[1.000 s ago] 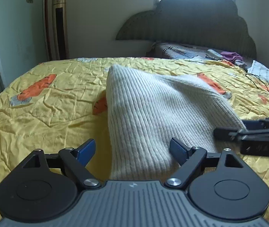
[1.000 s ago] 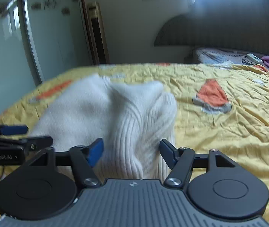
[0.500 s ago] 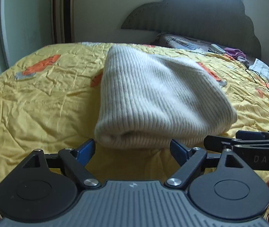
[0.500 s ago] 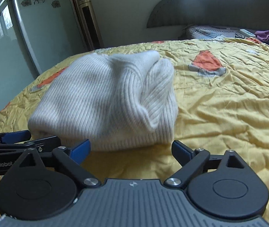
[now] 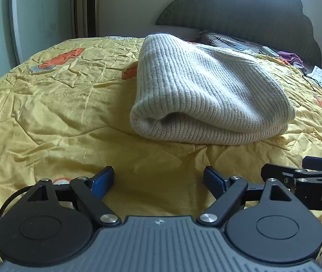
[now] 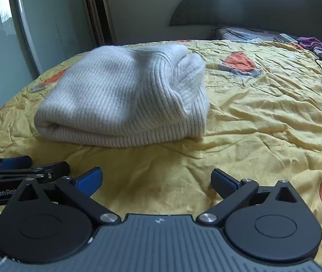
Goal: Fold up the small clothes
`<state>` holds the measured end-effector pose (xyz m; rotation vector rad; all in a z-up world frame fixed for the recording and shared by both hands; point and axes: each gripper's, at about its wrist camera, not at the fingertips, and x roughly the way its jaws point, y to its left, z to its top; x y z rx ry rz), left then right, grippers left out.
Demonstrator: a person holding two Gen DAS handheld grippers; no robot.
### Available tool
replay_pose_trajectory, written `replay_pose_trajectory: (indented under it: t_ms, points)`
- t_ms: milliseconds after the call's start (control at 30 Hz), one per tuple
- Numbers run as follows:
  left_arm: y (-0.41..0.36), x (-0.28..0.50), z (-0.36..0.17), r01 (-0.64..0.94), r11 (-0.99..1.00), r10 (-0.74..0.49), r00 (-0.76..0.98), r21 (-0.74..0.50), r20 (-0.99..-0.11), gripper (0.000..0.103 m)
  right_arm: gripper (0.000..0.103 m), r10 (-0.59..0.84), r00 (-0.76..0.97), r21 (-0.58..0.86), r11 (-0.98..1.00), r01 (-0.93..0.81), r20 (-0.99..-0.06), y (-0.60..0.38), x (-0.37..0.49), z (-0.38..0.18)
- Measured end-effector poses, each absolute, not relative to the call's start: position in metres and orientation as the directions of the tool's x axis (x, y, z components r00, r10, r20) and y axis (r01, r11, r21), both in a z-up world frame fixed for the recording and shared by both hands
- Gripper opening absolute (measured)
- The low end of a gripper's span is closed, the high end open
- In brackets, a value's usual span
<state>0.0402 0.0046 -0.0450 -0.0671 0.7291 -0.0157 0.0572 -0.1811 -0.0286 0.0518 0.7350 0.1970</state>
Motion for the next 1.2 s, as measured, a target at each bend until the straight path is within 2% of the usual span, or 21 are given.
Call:
replay_pose_trajectory:
  t_ms: [300, 400, 567, 933, 1200]
  points:
    - [0.002, 0.032, -0.051, -0.011, 1.0, -0.004, 0.775, -0.02, -0.632, 0.087, 0.103, 0.143, 0.738, 0.043, 0.987, -0.153, -0.659, -0.177, 0.05, -0.037]
    - [0.002, 0.032, -0.053, -0.024, 1.0, 0.013, 0.775, -0.008, -0.631, 0.098, 0.103, 0.116, 0.746, 0.017, 0.99, -0.139, -0.655, -0.177, 0.049, -0.04]
    - [0.007, 0.032, -0.055, -0.03, 0.999, 0.001, 0.773, -0.036, -0.634, 0.102, 0.103, 0.106, 0.748, -0.006, 0.989, -0.146, -0.656, -0.175, 0.048, -0.042]
    - [0.003, 0.027, -0.058, -0.058, 0.998, 0.069, 0.767, 0.038, -0.638, 0.103, 0.103, 0.087, 0.754, -0.007, 0.993, -0.12, -0.651, -0.184, 0.05, -0.043]
    - [0.005, 0.028, -0.059, -0.056, 0.998, 0.059, 0.765, 0.026, -0.641, 0.103, 0.103, 0.084, 0.759, -0.011, 0.993, -0.119, -0.646, -0.183, 0.048, -0.044]
